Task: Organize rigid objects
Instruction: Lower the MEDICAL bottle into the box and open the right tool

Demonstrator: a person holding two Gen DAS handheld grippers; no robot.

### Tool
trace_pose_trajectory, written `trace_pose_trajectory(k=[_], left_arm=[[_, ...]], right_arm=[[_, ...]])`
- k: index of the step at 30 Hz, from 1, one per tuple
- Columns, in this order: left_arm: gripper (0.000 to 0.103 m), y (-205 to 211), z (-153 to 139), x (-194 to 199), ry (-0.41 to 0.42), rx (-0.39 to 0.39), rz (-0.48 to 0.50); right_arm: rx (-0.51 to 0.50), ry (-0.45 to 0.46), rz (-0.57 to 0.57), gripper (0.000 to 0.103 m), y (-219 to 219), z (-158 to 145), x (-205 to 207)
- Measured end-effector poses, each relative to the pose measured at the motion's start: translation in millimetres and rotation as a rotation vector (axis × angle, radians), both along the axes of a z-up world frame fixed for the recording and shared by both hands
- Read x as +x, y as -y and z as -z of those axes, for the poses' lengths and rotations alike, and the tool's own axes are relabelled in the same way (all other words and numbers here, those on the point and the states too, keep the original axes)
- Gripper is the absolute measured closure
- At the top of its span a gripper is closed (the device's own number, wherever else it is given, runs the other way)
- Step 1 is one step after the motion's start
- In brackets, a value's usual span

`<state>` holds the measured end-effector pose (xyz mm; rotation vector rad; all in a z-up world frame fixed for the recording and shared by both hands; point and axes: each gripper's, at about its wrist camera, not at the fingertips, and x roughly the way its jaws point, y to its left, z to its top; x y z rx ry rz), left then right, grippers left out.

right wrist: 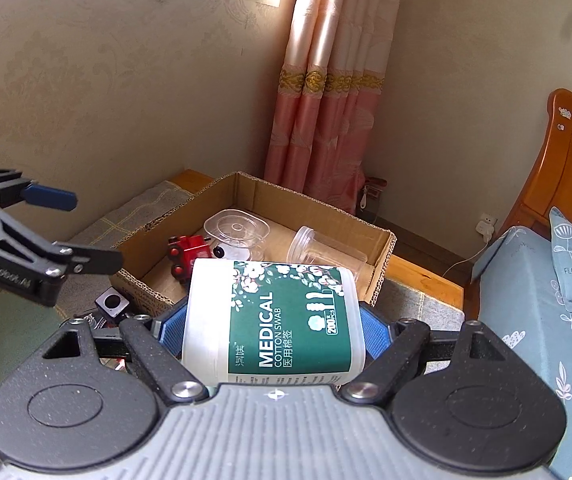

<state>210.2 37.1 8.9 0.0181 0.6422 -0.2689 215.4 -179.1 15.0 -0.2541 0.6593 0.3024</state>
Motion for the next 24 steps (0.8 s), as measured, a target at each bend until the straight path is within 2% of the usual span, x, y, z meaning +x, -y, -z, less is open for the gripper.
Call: trace_pose_trajectory(k=[11,16,17,20,24], left_arm=[[0.001,-1,27,-33,-0.019,0.091,-0.071],[0.001,-2,28,-41,-0.012,0.09,-0.071],[0.001,-3,28,-42,-0.007,0.094,-0.074],[0.001,-4,27,-44,-0.003,0.103,-0.081],[0.001,-6,28,-46,-0.006,0.102,-0.084]], right_arm=[[0.059,-0.038,0.057,0.016,2,1,31],[0.084,-0.044,0.094,0.016,0,2,47],[0.097,-0.04,0.104,0.015,0,2,50],[0.115,-0.021,0.121,0.0,2,1,50],[0.116,-0.017,0.122,0.0,5,0,42]])
